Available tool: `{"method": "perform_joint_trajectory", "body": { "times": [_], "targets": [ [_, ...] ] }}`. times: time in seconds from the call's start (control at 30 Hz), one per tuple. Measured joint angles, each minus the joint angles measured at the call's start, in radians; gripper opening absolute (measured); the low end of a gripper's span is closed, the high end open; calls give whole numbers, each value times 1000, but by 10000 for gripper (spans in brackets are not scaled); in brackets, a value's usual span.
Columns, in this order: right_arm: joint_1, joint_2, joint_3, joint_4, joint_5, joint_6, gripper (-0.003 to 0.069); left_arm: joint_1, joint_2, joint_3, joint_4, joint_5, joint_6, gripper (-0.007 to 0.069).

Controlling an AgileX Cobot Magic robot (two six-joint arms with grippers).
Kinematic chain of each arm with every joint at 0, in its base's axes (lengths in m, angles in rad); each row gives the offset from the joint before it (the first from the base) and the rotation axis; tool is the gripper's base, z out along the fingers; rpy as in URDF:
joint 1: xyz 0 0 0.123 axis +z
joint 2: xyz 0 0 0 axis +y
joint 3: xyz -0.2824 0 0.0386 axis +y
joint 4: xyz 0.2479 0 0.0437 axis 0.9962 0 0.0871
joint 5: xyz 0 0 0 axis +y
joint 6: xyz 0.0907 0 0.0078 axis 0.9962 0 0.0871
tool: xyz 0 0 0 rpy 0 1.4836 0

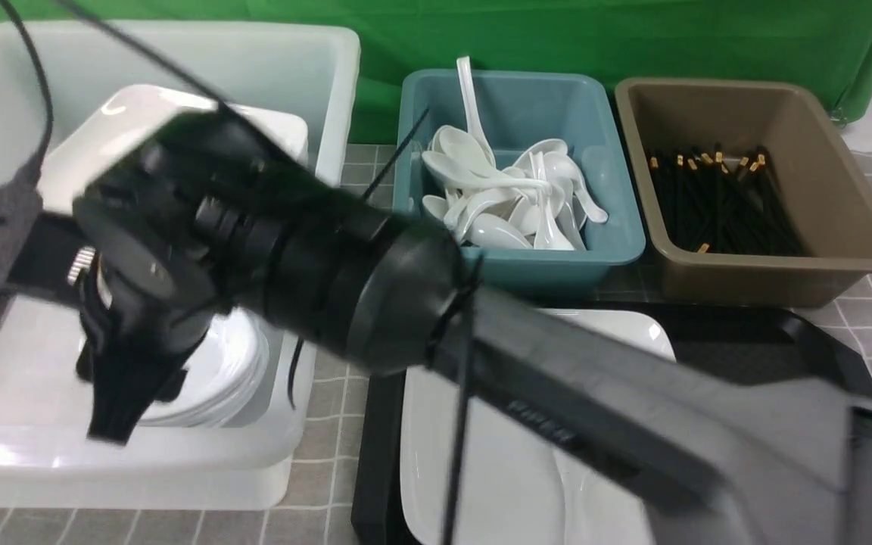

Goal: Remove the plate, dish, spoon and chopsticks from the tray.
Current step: Use the right arm to put the small plate into the large storage box on the left, then use the right arm to grab a soup spoon from the plate

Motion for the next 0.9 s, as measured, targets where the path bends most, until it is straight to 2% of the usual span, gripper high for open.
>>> {"method": "perform_joint_trajectory", "body": {
  "times": [0.07, 0.13, 0.23, 0.33, 0.43, 0.5, 0.63, 0.8, 0.9],
  "targets": [
    [-1, -67, -1, -97, 89, 19, 314, 0, 15, 15, -8, 6, 0, 20],
    [-17, -138, 6, -168, 130, 75, 231, 0, 63, 16, -19, 10, 0, 20],
    [-60, -227, 32, -194, 130, 141, 141, 0, 150, 15, -50, 0, 2, 20],
    [-132, -395, 172, -200, 130, 220, 77, 0, 287, 2, -178, -1, 76, 20],
    [-218, -615, 412, -203, 130, 329, 67, 0, 420, -7, -298, -4, 169, 20],
    [-266, -732, 541, -212, 130, 377, 67, 0, 483, -7, -331, -13, 200, 20],
    [-356, -1076, 941, -243, 129, 501, 67, 0, 733, -29, -409, -41, 307, 20],
    [-390, -1356, 1235, -251, 107, 601, 65, -20, 1034, -96, -506, -92, 334, 20],
    [-392, -1508, 1378, -252, 89, 627, 65, -108, 1199, -171, -510, -119, 304, 20]
  ]
}}
